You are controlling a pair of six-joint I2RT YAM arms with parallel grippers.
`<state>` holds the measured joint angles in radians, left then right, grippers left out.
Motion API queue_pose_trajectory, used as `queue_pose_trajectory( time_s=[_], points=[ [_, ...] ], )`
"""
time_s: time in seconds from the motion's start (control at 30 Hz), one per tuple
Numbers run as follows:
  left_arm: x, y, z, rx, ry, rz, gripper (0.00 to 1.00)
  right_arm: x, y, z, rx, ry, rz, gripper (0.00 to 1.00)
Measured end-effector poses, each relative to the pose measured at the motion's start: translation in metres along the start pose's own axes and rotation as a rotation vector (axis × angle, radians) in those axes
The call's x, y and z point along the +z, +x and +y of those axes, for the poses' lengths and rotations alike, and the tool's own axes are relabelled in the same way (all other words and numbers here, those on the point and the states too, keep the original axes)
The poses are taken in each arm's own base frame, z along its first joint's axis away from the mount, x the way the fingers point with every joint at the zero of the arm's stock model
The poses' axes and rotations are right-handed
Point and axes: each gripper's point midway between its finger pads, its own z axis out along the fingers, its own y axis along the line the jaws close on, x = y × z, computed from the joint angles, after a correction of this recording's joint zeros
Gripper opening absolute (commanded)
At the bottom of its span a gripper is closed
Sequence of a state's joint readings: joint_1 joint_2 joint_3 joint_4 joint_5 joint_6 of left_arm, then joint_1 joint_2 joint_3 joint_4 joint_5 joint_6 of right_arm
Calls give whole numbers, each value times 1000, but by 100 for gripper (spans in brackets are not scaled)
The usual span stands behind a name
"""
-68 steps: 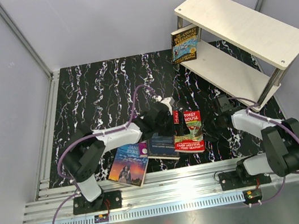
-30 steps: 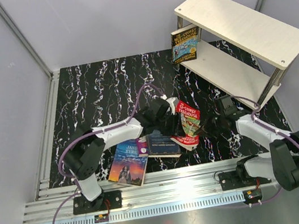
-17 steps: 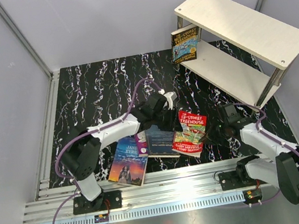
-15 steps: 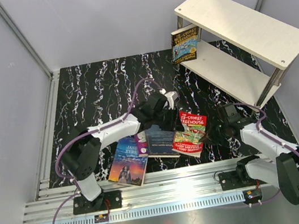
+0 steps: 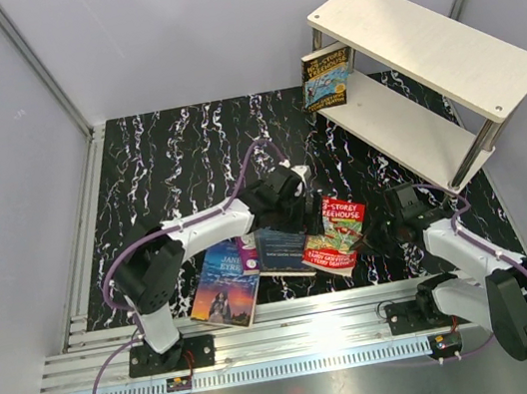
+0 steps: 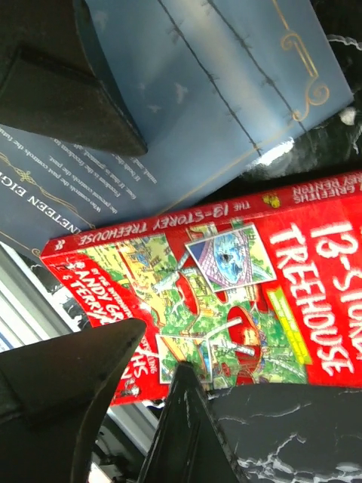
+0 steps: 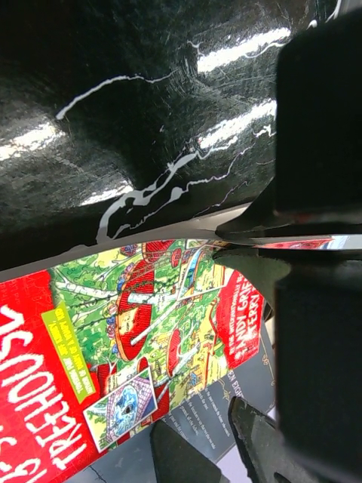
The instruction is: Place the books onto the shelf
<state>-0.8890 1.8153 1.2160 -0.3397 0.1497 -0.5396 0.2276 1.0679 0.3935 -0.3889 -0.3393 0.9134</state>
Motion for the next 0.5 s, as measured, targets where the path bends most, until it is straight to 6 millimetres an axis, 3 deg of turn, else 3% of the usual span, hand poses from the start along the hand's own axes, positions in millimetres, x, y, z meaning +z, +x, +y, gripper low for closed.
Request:
queue_pose_trajectory(
  time_s=[0.23, 0.33, 0.47, 0.5],
  points=[
    [20, 5, -28, 36, 212, 14, 94, 2, 0, -1, 9, 2, 3, 0],
    [33, 9, -37, 50, 275, 30, 88, 5, 2, -5, 21, 19, 16, 0],
    [40, 15, -39, 49, 307, 58, 70, 8, 3, -3, 30, 15, 33, 0],
    [41, 16, -38, 50, 303, 64, 54, 8, 3, -2, 31, 15, 36, 0]
  ],
)
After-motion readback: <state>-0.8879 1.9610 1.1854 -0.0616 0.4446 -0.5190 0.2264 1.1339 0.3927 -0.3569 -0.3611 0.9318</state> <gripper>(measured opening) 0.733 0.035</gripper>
